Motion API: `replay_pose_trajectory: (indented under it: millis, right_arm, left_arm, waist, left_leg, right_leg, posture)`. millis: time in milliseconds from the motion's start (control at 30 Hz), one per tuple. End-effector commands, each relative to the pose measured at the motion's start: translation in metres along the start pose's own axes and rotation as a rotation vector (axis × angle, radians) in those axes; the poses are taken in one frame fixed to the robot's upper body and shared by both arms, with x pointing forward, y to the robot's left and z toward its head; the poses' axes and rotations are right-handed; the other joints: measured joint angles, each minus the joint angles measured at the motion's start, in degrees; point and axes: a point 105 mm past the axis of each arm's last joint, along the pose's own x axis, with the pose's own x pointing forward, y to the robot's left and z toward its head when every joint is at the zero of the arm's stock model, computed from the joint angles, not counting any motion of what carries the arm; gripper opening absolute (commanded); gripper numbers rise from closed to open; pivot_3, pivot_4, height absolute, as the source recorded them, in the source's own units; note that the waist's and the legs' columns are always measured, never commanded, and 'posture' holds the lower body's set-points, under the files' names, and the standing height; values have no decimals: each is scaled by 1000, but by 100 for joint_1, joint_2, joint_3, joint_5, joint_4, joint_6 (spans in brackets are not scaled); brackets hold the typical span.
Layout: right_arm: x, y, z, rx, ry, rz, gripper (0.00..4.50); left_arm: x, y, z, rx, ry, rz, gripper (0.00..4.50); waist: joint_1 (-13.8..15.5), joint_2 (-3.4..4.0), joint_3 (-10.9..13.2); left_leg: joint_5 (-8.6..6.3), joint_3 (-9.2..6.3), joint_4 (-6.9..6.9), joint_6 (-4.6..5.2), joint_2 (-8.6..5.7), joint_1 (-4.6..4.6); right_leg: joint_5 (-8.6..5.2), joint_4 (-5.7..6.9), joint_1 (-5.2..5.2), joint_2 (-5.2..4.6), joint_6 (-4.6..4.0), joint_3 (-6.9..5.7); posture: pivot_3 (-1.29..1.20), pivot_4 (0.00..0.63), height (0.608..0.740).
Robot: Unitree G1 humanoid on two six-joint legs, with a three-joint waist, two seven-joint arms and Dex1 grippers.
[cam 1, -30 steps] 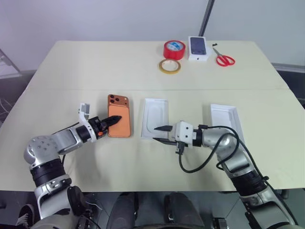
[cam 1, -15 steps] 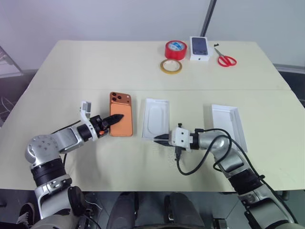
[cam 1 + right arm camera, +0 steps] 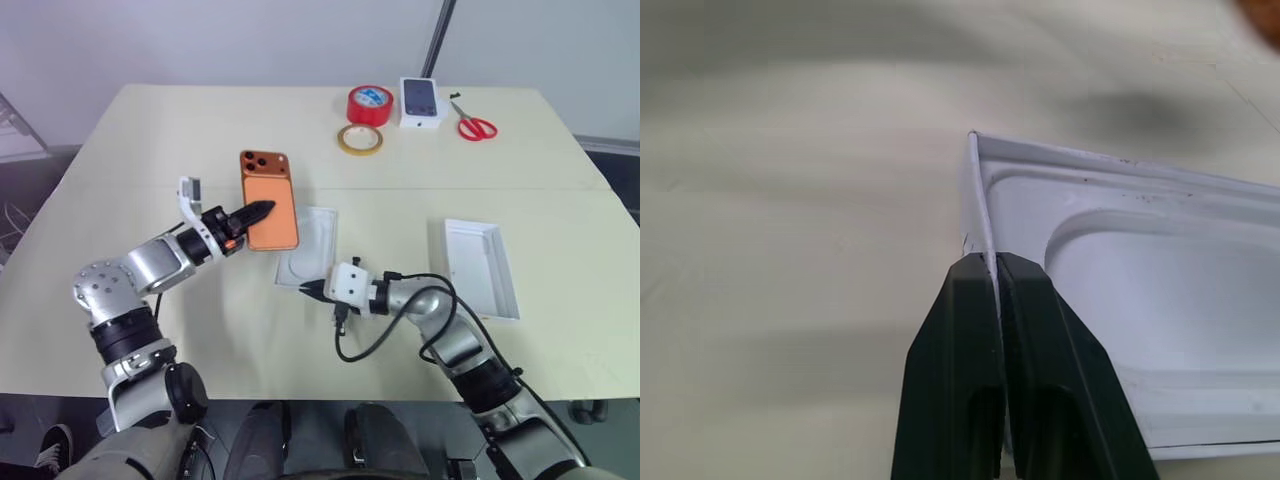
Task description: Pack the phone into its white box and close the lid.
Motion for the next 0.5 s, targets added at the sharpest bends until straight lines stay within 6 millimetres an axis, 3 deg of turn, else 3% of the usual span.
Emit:
replay_pose_trajectory:
  millis: [33, 133, 200, 267, 333, 500]
  right_arm:
    - [-1, -2, 19, -57, -39, 4, 1933]
    - [-14, -2, 25, -60, -63, 35, 3424]
    - [-23, 0, 29, -12, -89, 72, 3424]
    - [-45, -7, 28, 12, -77, 83, 3424]
    - [-66, -20, 15, 5, -7, 60, 3424]
    - [-87, -45, -10, -16, 97, -46, 3424]
  left_arm:
    - [3, -5, -4, 23, 16, -15, 0]
    - [1, 2, -15, 35, 76, 6, 0]
    - [0, 6, -19, 44, 95, 23, 0]
    - [2, 10, -22, 45, 119, 31, 0]
    - [7, 12, -26, 45, 155, 28, 0]
    - [16, 18, -33, 79, 229, 38, 0]
  waist:
    - [-1, 0, 0]
    - [-2, 0, 0]
    - [1, 0, 0]
    - [17, 0, 1]
    - [33, -1, 1]
    - [18, -2, 1]
  left_leg:
    - [0, 0, -1, -1, 0, 0]
    - [0, 0, -2, -1, 0, 0]
    - [0, 0, -1, 0, 0, 0]
    - [-2, -1, -1, 3, 0, 0]
    - [-8, -3, 3, 19, -2, 0]
    - [-8, -3, -1, 31, -6, 5]
  right_leg:
    - [0, 0, -1, 2, 0, 0]
    - [0, 0, -1, 3, 0, 1]
    - [0, 0, -1, 3, 0, 1]
    - [0, 0, 0, 4, 0, 0]
    - [0, -1, 6, 3, 0, -3]
    - [0, -4, 11, 0, -1, -2]
  posture:
    - [0, 150, 740]
    - [0, 150, 740]
    - [0, 150, 740]
    - [0, 150, 740]
    - [0, 150, 740]
    - [0, 150, 740]
